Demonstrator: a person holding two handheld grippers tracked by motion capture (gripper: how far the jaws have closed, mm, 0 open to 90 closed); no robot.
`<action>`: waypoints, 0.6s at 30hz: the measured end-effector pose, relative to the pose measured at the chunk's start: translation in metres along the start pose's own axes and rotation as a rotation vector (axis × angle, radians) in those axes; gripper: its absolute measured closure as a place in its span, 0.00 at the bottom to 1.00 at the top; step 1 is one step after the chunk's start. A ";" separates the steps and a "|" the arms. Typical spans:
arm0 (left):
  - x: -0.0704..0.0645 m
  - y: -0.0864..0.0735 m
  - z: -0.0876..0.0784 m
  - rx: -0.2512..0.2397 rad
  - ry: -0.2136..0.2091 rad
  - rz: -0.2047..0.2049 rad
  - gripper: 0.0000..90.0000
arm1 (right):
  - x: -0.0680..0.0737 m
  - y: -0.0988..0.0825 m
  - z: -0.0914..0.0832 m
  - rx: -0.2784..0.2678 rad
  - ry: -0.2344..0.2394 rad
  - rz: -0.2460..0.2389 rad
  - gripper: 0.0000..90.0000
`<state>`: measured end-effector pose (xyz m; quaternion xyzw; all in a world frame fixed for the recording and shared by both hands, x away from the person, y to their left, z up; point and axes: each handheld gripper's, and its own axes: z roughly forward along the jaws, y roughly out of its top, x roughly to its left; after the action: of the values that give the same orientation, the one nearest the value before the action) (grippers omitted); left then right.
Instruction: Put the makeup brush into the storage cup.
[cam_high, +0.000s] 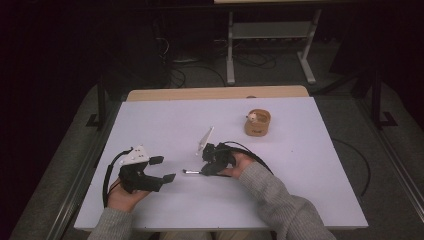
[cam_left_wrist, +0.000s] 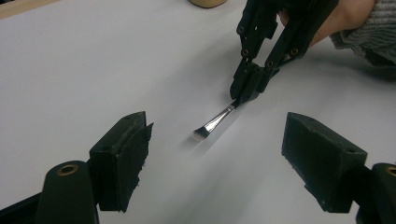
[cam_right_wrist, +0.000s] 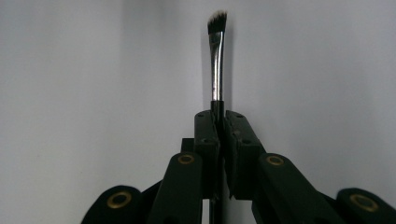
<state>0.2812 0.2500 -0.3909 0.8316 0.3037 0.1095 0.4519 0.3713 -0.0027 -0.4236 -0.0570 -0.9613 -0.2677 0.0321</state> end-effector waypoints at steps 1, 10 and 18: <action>-0.001 0.001 0.000 -0.003 -0.003 0.004 0.24 | 0.001 0.000 -0.003 -0.005 0.000 -0.004 0.93; -0.009 0.016 0.003 0.002 -0.050 0.049 0.29 | 0.010 -0.001 -0.036 -0.078 -0.016 -0.040 0.93; -0.014 0.035 0.010 0.029 -0.095 0.112 0.36 | 0.023 0.005 -0.065 -0.142 -0.015 -0.107 0.93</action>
<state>0.2885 0.2204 -0.3670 0.8581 0.2365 0.0904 0.4468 0.3507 -0.0294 -0.3636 -0.0097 -0.9417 -0.3363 0.0064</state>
